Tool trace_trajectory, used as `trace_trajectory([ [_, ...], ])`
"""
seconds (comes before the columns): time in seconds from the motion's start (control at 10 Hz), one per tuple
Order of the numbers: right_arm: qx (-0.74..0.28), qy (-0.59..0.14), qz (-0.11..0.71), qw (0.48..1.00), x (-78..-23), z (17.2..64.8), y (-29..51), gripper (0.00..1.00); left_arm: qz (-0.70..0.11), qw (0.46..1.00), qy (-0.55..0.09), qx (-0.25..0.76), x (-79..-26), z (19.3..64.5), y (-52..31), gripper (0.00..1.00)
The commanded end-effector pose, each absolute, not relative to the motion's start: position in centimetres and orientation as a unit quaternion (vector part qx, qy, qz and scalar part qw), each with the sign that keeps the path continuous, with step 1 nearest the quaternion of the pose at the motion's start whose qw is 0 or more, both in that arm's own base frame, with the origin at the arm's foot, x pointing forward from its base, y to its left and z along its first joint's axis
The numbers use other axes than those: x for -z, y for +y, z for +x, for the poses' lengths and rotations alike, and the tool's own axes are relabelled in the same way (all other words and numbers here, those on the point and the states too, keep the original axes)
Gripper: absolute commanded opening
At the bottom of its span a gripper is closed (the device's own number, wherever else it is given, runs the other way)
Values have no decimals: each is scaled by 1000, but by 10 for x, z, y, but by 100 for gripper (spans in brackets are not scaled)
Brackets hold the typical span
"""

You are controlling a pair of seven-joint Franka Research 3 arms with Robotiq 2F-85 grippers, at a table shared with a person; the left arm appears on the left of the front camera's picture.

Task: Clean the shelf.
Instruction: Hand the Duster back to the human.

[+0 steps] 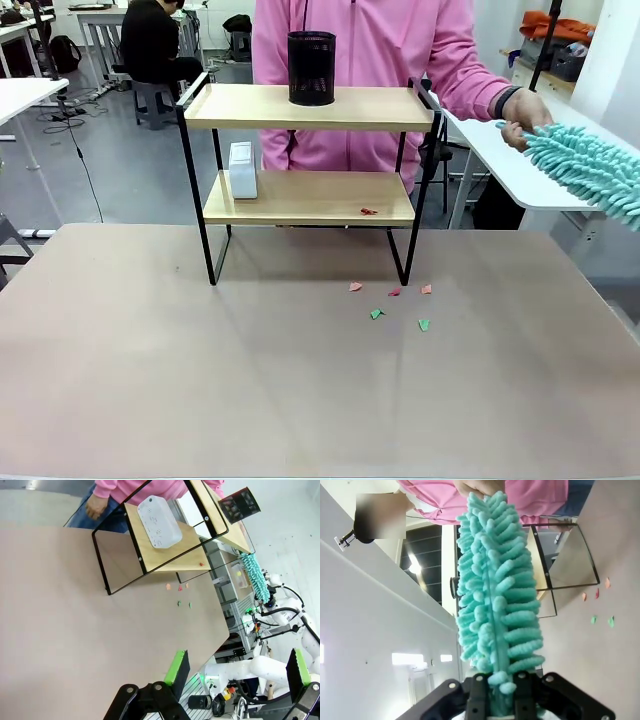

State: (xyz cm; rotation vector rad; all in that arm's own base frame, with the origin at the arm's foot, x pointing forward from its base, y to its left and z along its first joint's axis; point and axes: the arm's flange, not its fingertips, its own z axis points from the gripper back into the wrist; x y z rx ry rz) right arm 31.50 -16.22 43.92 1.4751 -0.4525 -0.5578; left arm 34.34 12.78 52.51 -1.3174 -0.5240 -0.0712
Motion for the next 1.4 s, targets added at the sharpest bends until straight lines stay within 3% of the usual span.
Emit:
trace_trajectory([
  [0.0,257,-200,654,683,-430,287,-128,14,-606,758,-239,36,-527,341,131,100],
  [0.1,253,-197,654,685,-430,288,-127,14,-606,758,-239,36,-527,341,131,100],
  [0.2,244,-197,661,682,-431,289,-126,34,-606,758,-239,36,-527,341,131,100],
  [0.3,242,-198,662,681,-432,289,-126,71,-606,758,-239,36,-527,341,131,100],
  [0.5,239,-202,663,681,-433,288,-126,100,-606,758,-239,36,-527,341,131,100],
  [1.0,134,-191,686,689,-472,278,-84,100,-606,758,-239,36,-527,341,131,100],
  [1.3,-4,-60,676,734,-488,299,20,100,-606,758,-239,36,-527,341,131,100],
])
